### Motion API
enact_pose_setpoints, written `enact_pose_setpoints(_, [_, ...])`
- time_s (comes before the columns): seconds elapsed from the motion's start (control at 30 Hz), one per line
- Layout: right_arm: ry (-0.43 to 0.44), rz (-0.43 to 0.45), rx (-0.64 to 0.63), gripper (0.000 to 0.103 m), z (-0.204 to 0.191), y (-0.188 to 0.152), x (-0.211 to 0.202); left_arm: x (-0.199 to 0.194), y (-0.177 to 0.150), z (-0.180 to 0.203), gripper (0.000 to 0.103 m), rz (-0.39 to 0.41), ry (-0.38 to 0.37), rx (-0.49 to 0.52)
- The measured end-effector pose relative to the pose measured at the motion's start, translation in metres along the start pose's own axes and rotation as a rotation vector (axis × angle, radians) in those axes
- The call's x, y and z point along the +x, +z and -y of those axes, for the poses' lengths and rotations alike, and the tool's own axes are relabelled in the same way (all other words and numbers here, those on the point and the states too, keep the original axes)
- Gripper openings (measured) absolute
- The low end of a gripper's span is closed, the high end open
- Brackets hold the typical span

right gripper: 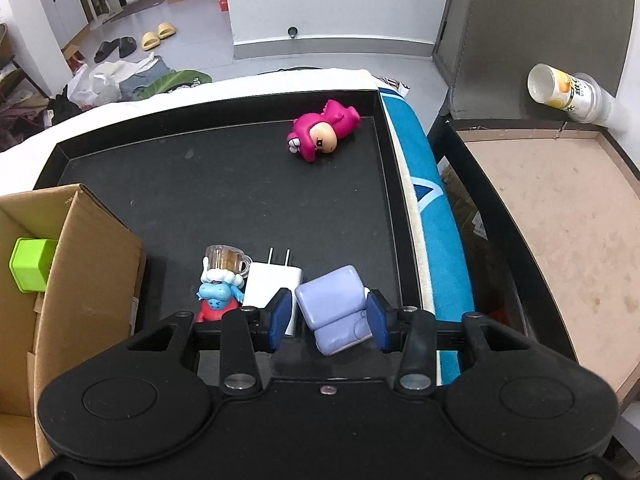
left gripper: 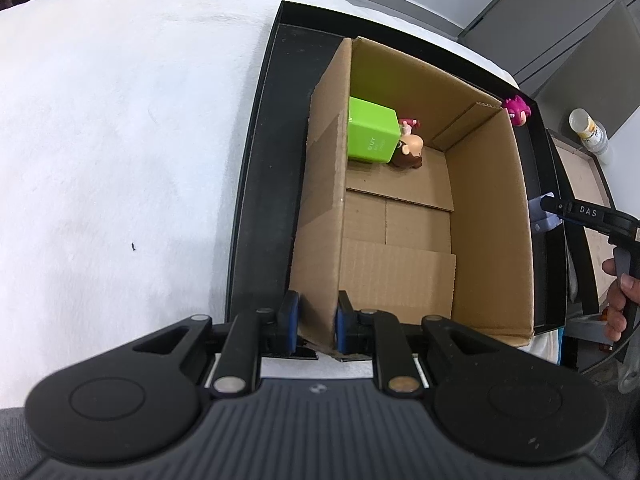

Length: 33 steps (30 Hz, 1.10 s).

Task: Organize rigid objects
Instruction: 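Move the right tool to the lavender toy sofa and close on it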

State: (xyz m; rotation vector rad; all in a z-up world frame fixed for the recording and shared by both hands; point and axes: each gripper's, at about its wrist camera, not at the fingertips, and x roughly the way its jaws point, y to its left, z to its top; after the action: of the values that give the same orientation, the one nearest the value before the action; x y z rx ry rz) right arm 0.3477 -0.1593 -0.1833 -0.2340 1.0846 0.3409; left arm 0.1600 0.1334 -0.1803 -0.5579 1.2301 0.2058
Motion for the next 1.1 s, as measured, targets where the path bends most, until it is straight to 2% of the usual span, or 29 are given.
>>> enact_pose_setpoints(0.1, [-0.003,0.005,-0.017,0.049,-0.002,-0.001,0.001,0.0,0.0,0.0,0.017,-0.001,0.001,0.004])
enact_pose_setpoints(0.37, [-0.016,0.017,-0.064,0.05,-0.007,-0.004,0.001,0.001,0.0,0.004,0.017,0.001,0.013,0.006])
enact_pose_setpoints(0.6, [0.024,-0.006,-0.022,0.024,0.002,-0.007,-0.007,0.001,-0.001,0.004,0.017,-0.001,0.016,0.001])
enact_pose_setpoints(0.67, [0.034,-0.011,-0.006,0.024,0.005,-0.006,-0.007,0.001,-0.001,0.005,0.017,0.0,0.019,0.004])
enact_pose_setpoints(0.77, [0.021,-0.009,-0.001,0.033,0.007,-0.001,-0.004,0.001,-0.001,0.006,0.017,0.0,0.023,0.006])
enact_pose_setpoints(0.83, [0.02,-0.006,-0.009,0.046,0.006,0.001,0.0,0.001,0.0,0.006,0.017,0.0,0.025,0.007])
enact_pose_setpoints(0.9, [0.005,-0.002,-0.032,0.052,0.004,0.005,0.004,0.001,0.0,0.007,0.017,-0.002,0.028,0.011])
enact_pose_setpoints(1.07, [0.005,0.014,-0.028,0.054,0.008,0.009,0.008,0.002,0.001,0.007,0.017,-0.006,0.032,0.012])
enact_pose_setpoints(1.1, [0.004,0.014,-0.036,0.058,0.007,0.01,0.009,0.003,0.001,0.008,0.017,-0.006,0.033,0.013])
